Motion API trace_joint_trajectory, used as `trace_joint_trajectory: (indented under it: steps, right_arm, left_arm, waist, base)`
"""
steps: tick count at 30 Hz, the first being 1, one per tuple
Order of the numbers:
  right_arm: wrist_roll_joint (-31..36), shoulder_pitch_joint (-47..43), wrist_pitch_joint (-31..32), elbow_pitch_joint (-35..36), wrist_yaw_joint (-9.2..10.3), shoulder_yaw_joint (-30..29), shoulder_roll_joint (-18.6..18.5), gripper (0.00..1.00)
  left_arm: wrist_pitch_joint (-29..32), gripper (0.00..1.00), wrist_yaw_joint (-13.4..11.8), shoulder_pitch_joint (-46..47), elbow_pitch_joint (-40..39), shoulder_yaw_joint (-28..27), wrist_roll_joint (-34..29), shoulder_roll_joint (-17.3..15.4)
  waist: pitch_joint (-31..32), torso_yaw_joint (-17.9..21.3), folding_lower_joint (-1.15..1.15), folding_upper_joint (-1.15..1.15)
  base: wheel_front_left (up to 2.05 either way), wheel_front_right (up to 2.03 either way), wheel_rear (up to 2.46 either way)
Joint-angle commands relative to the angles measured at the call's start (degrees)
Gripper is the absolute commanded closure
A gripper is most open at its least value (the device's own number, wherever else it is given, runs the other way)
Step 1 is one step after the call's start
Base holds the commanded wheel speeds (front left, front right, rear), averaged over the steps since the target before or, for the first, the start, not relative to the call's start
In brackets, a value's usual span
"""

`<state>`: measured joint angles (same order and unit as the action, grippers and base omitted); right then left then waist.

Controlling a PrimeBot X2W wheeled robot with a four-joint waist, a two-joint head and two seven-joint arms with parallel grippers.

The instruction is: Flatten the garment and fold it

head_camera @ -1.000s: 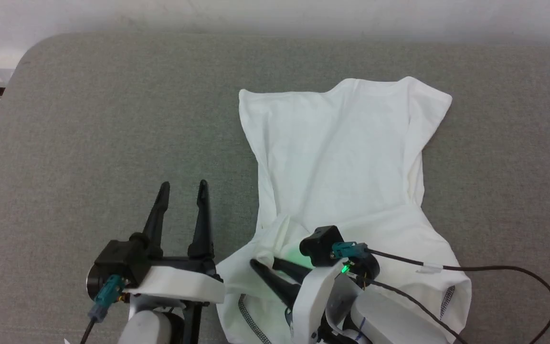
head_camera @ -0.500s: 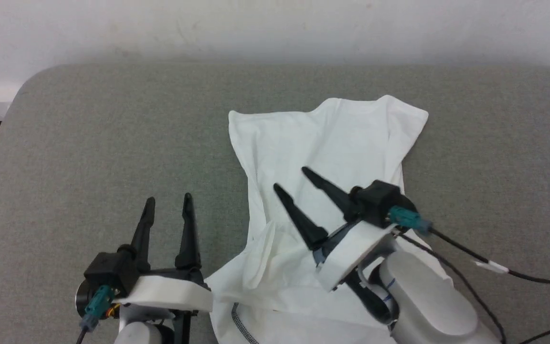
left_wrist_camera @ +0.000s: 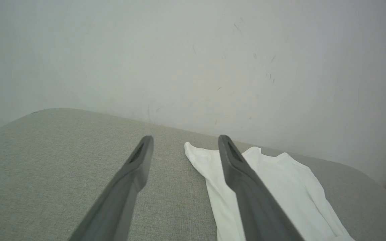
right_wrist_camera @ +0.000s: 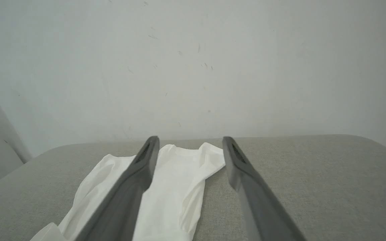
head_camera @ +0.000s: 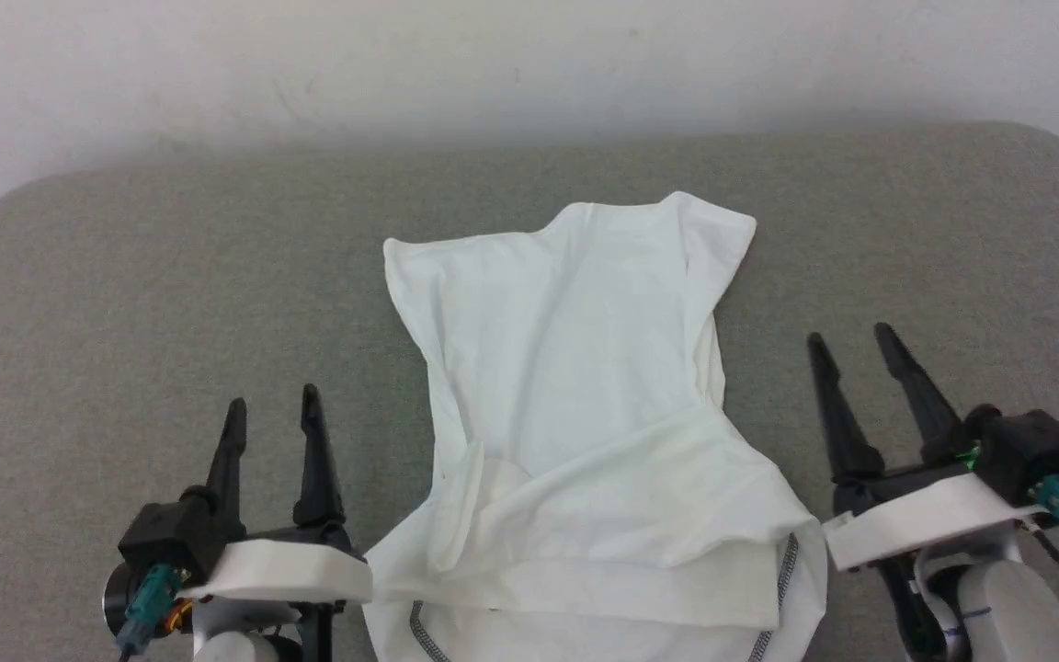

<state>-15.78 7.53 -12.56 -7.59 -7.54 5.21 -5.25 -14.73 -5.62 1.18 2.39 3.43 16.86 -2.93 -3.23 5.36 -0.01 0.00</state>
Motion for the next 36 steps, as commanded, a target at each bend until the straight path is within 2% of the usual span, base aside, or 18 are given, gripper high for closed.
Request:
trace_joint_trajectory:
  steps: [1, 9, 14, 19, 26, 33, 36]
  right_arm:
    - [0.7, -0.9, 0.3, 1.0, 0.05, -0.8, -0.1, 0.0]
    - [1.7, -4.4, 4.7, 9.5, 0.05, -6.5, 0.9, 0.0]
    - [1.2, -3.9, 5.6, 12.3, 0.05, -7.8, 1.7, 0.0]
    - [0.3, -2.0, 5.3, 13.0, 0.05, -7.6, 2.0, 0.0]
    - [-1.2, 1.0, 3.6, 10.2, 0.05, -5.4, 2.2, 0.0]
    - [-3.0, 3.2, 1.7, 6.3, 0.05, -3.2, 2.3, 0.0]
    - [-3.5, 3.6, 1.1, 4.9, 0.05, -3.0, 2.3, 0.0]
  left_arm:
    - [-0.3, 0.0, -0.2, 0.7, -0.2, -0.4, -0.6, 0.0]
    - [0.7, 0.0, 0.6, 6.0, 2.3, -1.4, -1.5, -2.0]
    - [6.5, 0.0, 1.9, 15.7, 4.8, 0.3, -3.1, -4.8]
    - [16.6, 0.0, 4.7, 28.8, 9.8, 2.9, -4.7, -8.5]
    - [34.1, 0.0, 9.8, 43.5, 25.4, 3.8, -2.3, -13.7]
    - [48.6, 0.0, 11.6, 51.4, 38.0, 4.7, -0.6, -18.0]
    - [57.8, 0.0, 12.2, 52.8, 42.1, 6.9, -0.4, -19.2]
  waist:
    - [-1.1, 1.2, 0.01, 0.0]
    - [-5.7, 5.1, 0.01, 0.0]
    - [-10.4, 6.6, 0.01, 0.0]
    - [-15.6, 8.1, 0.01, 0.0]
    - [-20.0, 11.3, 0.01, 0.0]
    - [-22.9, 15.2, 0.01, 0.0]
    - [-23.5, 16.2, 0.01, 0.0]
  base:
    - [0.0, 0.0, 0.0]
    - [0.0, 0.0, 0.0]
    - [0.0, 0.0, 0.0]
    - [0.0, 0.0, 0.0]
    - [0.0, 0.0, 0.0]
    - [0.0, 0.0, 0.0]
    - [0.0, 0.0, 0.0]
